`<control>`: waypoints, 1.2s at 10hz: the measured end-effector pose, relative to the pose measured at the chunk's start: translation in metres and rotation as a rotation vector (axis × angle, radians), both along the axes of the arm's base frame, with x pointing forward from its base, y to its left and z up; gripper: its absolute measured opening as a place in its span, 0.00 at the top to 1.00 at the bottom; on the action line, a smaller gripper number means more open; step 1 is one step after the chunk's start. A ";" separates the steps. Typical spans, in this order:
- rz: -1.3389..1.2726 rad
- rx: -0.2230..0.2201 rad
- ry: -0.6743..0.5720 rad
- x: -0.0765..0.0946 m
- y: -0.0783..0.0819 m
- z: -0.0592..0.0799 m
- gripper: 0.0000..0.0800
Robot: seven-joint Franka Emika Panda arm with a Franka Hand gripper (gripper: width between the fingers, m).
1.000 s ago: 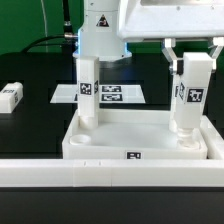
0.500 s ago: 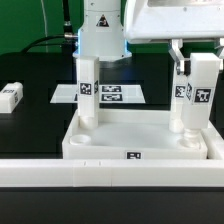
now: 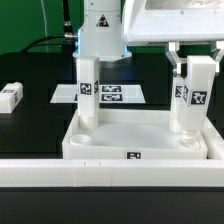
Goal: Assemble desk
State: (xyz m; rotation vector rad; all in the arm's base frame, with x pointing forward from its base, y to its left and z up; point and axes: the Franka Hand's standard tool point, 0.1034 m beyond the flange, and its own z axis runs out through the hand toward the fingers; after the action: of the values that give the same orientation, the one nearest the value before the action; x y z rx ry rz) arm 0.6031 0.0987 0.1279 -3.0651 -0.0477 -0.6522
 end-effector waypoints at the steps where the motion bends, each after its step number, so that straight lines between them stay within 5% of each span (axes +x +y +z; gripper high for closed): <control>1: 0.000 0.000 -0.001 0.001 0.000 0.000 0.64; 12: -0.001 -0.009 0.004 0.004 -0.002 -0.009 0.64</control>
Offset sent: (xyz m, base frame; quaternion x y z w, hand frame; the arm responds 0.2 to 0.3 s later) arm 0.0055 0.0030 -0.0030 -0.0002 0.0027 0.0030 1.0000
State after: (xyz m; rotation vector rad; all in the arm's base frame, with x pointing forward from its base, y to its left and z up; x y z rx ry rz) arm 0.6072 0.0970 0.1185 -3.0752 -0.0495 -0.6476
